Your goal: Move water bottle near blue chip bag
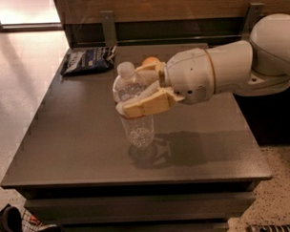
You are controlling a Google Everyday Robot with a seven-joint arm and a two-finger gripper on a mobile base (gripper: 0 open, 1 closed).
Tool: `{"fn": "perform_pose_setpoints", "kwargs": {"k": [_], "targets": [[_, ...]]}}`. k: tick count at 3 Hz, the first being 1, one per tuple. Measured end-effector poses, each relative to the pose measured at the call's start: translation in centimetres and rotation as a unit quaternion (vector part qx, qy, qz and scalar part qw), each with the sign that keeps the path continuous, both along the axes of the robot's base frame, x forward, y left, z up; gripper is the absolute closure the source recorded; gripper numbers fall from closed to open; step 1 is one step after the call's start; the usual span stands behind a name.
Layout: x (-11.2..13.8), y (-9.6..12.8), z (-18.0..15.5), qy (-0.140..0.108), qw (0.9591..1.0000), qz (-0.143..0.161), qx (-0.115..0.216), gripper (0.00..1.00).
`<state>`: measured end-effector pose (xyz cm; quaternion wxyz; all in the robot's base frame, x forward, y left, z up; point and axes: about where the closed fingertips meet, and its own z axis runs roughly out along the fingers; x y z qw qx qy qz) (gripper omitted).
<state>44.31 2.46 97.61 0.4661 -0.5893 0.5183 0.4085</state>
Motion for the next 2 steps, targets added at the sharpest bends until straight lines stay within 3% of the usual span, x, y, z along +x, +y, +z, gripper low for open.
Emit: {"fn": "perform_pose_setpoints", "kwargs": {"k": [1, 2], "targets": [[6.6, -3.0, 4.8, 0.011, 0.9992, -0.029, 0.024, 1.00], [11.9, -4.2, 6.8, 0.015, 0.9977, -0.037, 0.054, 1.00]]}}
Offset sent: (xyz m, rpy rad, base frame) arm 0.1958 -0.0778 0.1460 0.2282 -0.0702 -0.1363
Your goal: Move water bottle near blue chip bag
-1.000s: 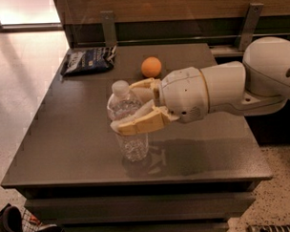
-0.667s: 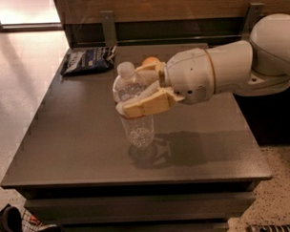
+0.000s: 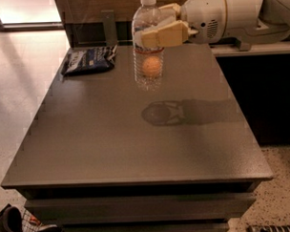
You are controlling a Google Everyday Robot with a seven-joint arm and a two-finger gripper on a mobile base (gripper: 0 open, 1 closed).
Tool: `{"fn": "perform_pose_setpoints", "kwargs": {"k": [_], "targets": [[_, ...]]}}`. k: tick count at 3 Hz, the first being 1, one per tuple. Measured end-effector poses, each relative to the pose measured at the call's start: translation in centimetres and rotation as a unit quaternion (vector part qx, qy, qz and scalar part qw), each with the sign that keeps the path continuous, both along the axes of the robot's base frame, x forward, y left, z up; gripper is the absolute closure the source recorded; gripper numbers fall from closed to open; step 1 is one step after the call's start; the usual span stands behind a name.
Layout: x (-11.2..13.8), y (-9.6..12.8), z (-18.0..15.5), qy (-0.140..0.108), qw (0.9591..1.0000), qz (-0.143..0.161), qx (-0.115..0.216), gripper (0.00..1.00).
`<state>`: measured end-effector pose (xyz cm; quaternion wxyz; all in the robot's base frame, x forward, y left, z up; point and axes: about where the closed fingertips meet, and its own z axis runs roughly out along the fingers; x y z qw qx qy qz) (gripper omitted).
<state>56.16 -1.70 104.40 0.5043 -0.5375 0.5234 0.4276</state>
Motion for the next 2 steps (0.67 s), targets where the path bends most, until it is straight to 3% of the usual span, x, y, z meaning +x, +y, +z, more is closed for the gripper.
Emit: {"fn": "perform_pose_setpoints", "kwargs": {"k": [1, 2], "targets": [[5.7, -0.8, 3.2, -0.024, 0.9982, -0.045, 0.031, 1.00], [10.6, -0.7, 5.4, -0.044, 0.9930, -0.104, 0.036, 1.00]]}}
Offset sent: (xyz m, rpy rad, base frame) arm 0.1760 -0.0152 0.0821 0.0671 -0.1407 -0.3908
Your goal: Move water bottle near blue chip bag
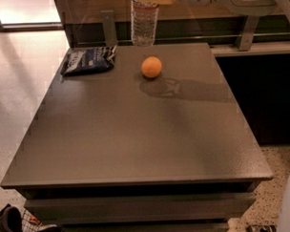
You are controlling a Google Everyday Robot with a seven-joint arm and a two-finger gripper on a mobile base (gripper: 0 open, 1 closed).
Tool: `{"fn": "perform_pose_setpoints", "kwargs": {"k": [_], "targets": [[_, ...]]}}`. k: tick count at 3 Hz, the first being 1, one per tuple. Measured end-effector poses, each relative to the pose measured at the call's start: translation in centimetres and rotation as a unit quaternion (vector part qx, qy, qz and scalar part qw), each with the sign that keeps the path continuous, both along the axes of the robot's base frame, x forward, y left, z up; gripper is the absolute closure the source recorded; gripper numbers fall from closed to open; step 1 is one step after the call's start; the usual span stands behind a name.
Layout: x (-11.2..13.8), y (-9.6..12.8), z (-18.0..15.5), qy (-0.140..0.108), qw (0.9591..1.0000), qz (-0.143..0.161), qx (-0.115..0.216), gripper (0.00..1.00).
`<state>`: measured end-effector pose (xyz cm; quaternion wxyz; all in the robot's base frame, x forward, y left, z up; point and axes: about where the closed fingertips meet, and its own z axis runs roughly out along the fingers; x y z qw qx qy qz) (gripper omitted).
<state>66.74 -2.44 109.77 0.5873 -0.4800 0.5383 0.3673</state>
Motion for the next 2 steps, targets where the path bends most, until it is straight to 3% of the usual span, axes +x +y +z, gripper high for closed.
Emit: {"fn": "perform_pose_setpoints", "kwargs": {"k": [1, 2], "targets": [[4.61, 0.79, 1.00, -0.010, 0.9979, -0.063, -0.012, 1.00], [4.69, 0.92, 0.95, -0.009, 0.9978, -0.064, -0.013, 1.00]]}}
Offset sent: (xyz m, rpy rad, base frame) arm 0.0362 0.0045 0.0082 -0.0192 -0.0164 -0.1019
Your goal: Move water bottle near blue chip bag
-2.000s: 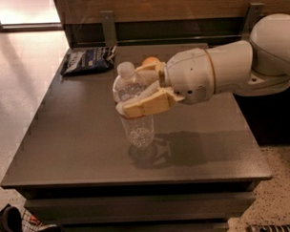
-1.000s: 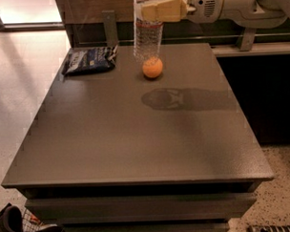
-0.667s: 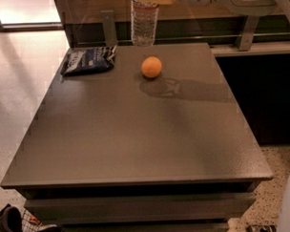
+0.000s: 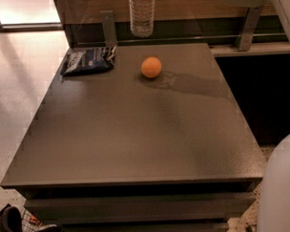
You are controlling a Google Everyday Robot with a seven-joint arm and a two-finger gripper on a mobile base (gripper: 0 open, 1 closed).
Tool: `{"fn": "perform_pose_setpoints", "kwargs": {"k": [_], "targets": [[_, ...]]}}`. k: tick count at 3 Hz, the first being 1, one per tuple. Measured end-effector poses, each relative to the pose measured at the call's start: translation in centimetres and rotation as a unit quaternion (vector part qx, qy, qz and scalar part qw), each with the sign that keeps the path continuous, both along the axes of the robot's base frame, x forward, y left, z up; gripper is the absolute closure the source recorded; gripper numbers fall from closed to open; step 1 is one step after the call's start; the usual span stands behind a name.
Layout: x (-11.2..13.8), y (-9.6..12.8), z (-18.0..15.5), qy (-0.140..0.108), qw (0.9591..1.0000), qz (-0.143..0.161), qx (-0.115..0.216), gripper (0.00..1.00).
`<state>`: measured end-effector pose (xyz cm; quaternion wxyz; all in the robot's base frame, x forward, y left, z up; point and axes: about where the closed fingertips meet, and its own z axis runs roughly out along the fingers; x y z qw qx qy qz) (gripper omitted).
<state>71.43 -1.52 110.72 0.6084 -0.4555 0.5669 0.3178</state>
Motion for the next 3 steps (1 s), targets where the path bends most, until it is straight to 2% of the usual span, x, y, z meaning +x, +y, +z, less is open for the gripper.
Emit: {"fn": "perform_pose_setpoints", "kwargs": {"k": [2, 3], "targets": [[7.2, 1.0, -3.9, 0.037, 0.9955, -0.085, -0.018, 1.00], [9.7, 1.6, -6.2, 0.054, 0.9931, -0.104, -0.007, 1.00]]}}
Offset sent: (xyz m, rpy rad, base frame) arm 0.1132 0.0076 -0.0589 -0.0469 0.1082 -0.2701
